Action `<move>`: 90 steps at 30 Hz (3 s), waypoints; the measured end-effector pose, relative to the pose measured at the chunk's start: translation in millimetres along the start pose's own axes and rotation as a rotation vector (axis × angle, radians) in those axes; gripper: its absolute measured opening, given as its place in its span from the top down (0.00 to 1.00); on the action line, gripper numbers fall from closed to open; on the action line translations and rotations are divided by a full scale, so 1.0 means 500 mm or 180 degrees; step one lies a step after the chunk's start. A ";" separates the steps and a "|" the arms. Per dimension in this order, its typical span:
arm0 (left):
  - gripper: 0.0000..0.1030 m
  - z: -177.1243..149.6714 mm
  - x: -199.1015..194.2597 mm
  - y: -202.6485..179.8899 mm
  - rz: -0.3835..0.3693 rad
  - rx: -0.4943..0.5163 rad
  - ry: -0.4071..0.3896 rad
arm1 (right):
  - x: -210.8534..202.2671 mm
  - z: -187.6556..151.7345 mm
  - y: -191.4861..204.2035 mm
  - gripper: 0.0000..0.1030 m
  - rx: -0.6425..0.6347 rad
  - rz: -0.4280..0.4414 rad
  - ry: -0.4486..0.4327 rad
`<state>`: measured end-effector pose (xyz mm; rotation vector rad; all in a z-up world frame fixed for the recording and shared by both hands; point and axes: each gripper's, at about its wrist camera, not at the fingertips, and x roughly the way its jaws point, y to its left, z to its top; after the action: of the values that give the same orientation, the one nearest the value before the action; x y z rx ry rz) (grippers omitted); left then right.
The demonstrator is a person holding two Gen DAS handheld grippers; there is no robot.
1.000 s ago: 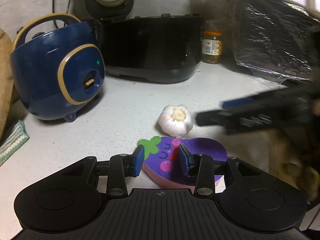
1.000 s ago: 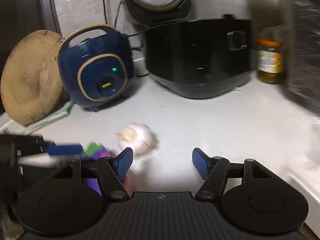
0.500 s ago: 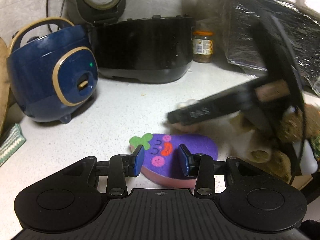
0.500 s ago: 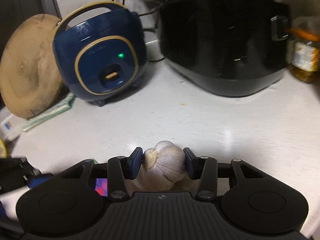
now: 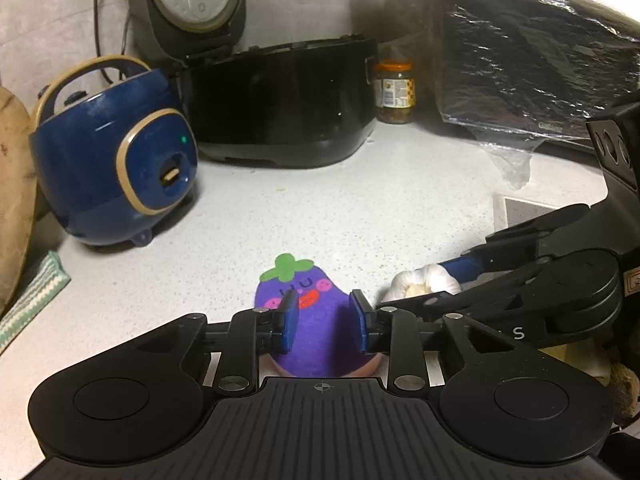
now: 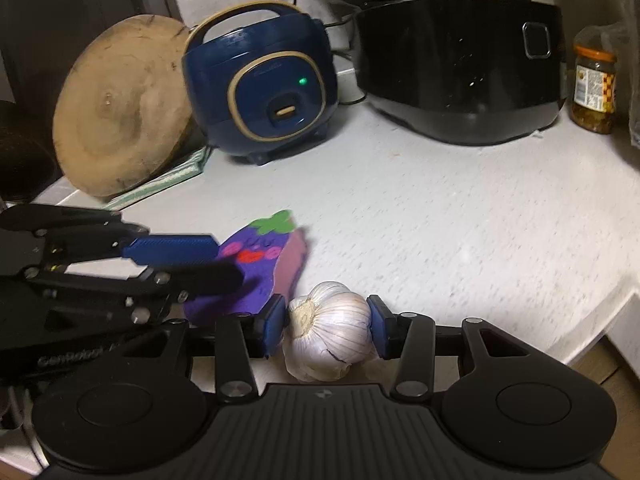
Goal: Collect trash
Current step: 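Grasp the garlic bulb with the right gripper while the left gripper reaches the eggplant sponge, then grasp the purple eggplant sponge with the left gripper and lift it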
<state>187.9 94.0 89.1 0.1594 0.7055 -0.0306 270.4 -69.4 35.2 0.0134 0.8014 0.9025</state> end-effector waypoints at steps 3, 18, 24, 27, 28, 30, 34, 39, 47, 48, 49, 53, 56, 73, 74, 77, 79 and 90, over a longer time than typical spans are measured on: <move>0.68 -0.002 -0.006 -0.007 0.0014 0.0034 -0.0009 | -0.011 -0.005 -0.006 0.57 -0.0009 -0.0200 -0.0100; 0.65 -0.019 0.012 -0.036 0.0120 0.0355 0.0048 | -0.020 -0.031 -0.068 0.40 -0.0039 -0.0960 -0.0394; 0.65 -0.037 -0.002 -0.014 0.0345 0.0449 0.0048 | -0.024 -0.044 -0.055 0.23 -0.0086 -0.0914 -0.0388; 0.68 -0.033 0.000 -0.012 0.0300 0.0410 0.0062 | -0.016 -0.050 -0.040 0.13 -0.0184 -0.0895 -0.0368; 0.68 -0.030 0.003 -0.014 0.0274 0.0407 0.0069 | -0.013 -0.052 -0.035 0.09 -0.0228 -0.0895 -0.0359; 0.68 -0.024 0.008 -0.018 0.0169 0.0383 0.0082 | -0.009 -0.057 -0.027 0.05 -0.0300 -0.0890 -0.0343; 0.54 -0.015 0.023 -0.021 -0.0125 0.0298 0.0189 | -0.008 -0.063 -0.024 0.01 -0.0389 -0.0853 -0.0339; 0.53 -0.017 0.031 -0.038 0.0019 0.0501 0.0195 | -0.009 -0.063 -0.024 0.00 -0.0414 -0.0829 -0.0323; 0.48 -0.034 0.027 -0.035 0.0234 0.0745 0.0292 | -0.010 -0.059 -0.023 0.00 -0.0415 -0.0832 -0.0300; 0.45 -0.033 0.029 -0.037 0.0219 0.0753 0.0304 | -0.011 -0.059 -0.023 0.00 -0.0417 -0.0830 -0.0304; 0.35 -0.030 0.033 -0.039 0.0173 0.0753 0.0336 | -0.011 -0.059 -0.023 0.00 -0.0420 -0.0827 -0.0310; 0.08 -0.021 0.043 -0.039 -0.0112 0.0607 0.0444 | -0.011 -0.061 -0.025 0.00 -0.0434 -0.0810 -0.0326; 0.14 -0.009 0.036 -0.016 -0.0200 0.0290 0.0354 | -0.012 -0.062 -0.026 0.00 -0.0439 -0.0798 -0.0316; 0.17 0.024 0.109 0.071 0.0046 -0.0414 0.0320 | -0.024 -0.093 -0.023 0.00 -0.0501 -0.0745 -0.0561; 0.17 0.023 0.120 0.070 0.0030 -0.0445 0.0363 | -0.028 -0.094 -0.022 0.00 -0.0504 -0.0741 -0.0569; 0.17 0.018 0.142 0.068 -0.0036 -0.0575 0.0445 | -0.048 -0.091 -0.024 0.01 -0.0409 -0.0638 -0.0572; 0.21 0.016 0.144 0.065 -0.0129 -0.0606 0.0396 | -0.068 -0.089 -0.029 0.01 -0.0343 -0.0580 -0.0626; 0.65 0.019 0.077 0.000 -0.0207 -0.0120 -0.0105 | -0.081 -0.089 -0.055 0.01 -0.0234 -0.0627 -0.0815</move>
<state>223.3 93.6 71.3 0.0996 0.6778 -0.0818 247.5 -129.2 19.2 -0.0140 0.5207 0.7254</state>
